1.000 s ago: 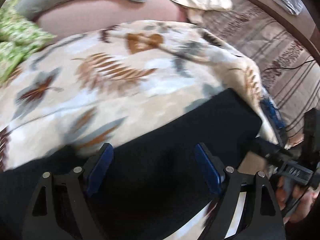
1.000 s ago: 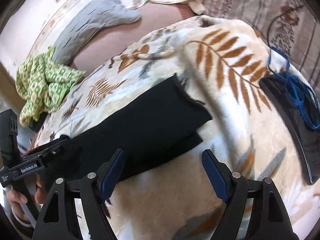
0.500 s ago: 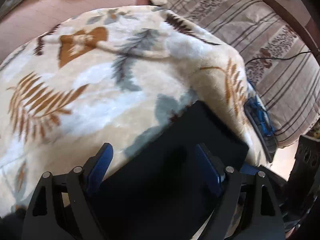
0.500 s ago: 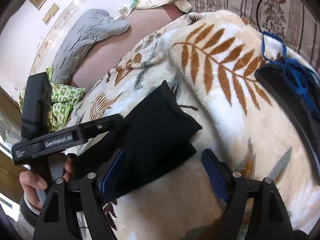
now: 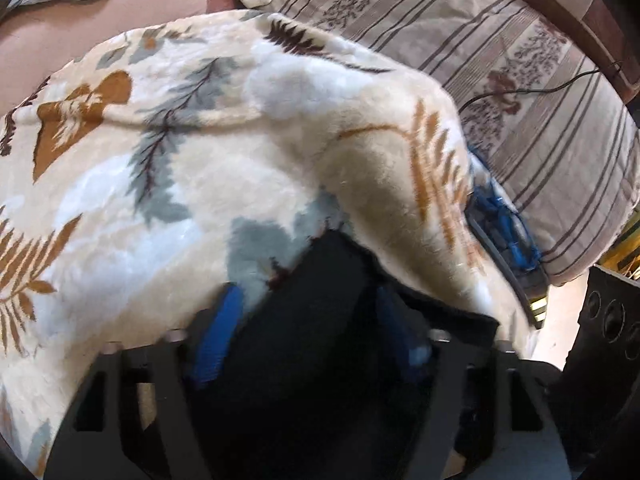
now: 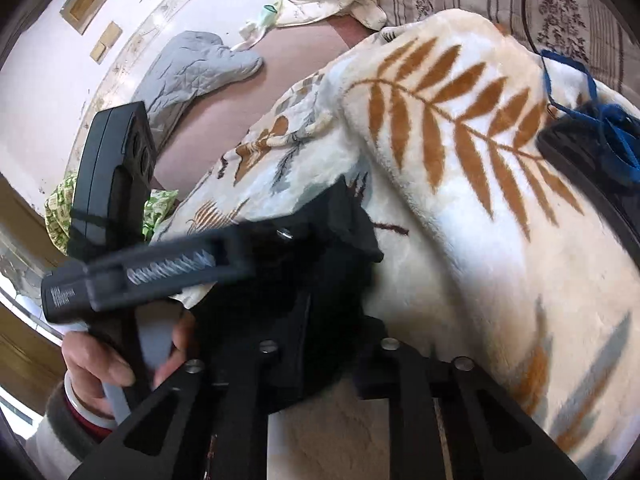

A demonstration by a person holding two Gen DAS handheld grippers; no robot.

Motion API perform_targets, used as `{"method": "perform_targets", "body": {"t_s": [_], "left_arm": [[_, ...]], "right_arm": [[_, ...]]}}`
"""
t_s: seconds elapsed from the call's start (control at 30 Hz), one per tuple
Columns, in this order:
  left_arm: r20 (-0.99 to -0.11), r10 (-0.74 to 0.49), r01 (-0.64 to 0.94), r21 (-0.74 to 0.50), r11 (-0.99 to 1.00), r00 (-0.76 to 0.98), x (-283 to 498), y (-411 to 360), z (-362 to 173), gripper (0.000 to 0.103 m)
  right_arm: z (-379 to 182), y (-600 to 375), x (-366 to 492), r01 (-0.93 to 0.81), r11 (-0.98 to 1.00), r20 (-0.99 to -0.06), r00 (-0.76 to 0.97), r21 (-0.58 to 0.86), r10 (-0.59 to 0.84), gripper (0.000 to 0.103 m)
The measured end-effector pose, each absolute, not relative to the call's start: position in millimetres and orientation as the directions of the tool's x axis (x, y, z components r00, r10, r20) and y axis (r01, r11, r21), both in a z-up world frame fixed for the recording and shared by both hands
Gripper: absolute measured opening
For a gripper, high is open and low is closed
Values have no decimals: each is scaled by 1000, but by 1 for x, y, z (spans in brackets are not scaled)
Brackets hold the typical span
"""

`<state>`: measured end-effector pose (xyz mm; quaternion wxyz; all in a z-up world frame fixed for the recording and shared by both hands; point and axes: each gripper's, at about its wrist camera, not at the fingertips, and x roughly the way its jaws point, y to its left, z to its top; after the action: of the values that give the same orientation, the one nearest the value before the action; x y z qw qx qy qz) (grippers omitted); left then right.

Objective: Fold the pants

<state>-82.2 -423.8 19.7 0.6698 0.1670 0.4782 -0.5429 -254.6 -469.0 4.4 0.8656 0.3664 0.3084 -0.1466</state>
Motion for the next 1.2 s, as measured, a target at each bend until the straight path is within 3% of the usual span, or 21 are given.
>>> {"method": "perform_targets", "body": {"t_s": [0.03,0.17,0.2,0.27,0.3,0.47,0.6,0.67,0.7,0.73,0.87,0.9,1.03,1.1,1.2], "left_arm": [[-814,-575,874,-334,352,-80,-81,-422,23,50],[-765,-641,837,-385,389,-54,-66,-385,66,50],[-760,-648,828,-392,401,-46,-62,-375,75,52],[-732,-681,800,-405,443,6,-49,-334,102,75],[-724,-689,791,-399,463,38,-46,-318,109,80],[-705,-683,708,-383,594,192,-23,-213,130,82],[-722,-640,602,-396,693,261,-13,-142,111,83],[-741,-612,567,-388,726,277,-13,-122,98,83],[-753,-595,549,-383,743,280,-15,-115,91,83],[-760,-587,538,-382,751,278,-19,-110,87,83],[-771,-584,519,-400,756,256,-34,-103,69,83],[-773,-582,523,-397,754,253,-38,-102,67,83],[-795,-565,539,-383,750,222,-53,-120,54,83],[-808,-548,537,-371,758,215,-57,-132,47,82],[-815,-517,553,-312,773,263,-64,-150,44,83]], "right_arm": [[7,-468,-254,471,699,-636,771,538,-29,13],[39,-454,-254,404,760,-592,805,509,-32,13],[48,-449,-252,387,781,-584,811,491,-35,13],[67,-435,-247,334,818,-559,829,469,-18,13],[78,-425,-244,298,837,-546,838,458,0,13],[105,-359,-216,98,915,-517,846,392,131,13],[85,-299,-185,-32,933,-568,786,358,245,14],[59,-272,-173,-89,918,-613,719,386,327,24],[43,-259,-162,-101,915,-655,667,391,354,36],[35,-251,-160,-98,920,-685,638,380,351,37],[59,-253,-181,-196,892,-614,665,407,426,58],[66,-258,-186,-189,898,-602,686,397,410,59],[75,-295,-196,-51,925,-598,749,376,284,58],[65,-312,-190,17,921,-622,742,389,249,44],[50,-314,-183,46,930,-658,720,364,221,37]]}}
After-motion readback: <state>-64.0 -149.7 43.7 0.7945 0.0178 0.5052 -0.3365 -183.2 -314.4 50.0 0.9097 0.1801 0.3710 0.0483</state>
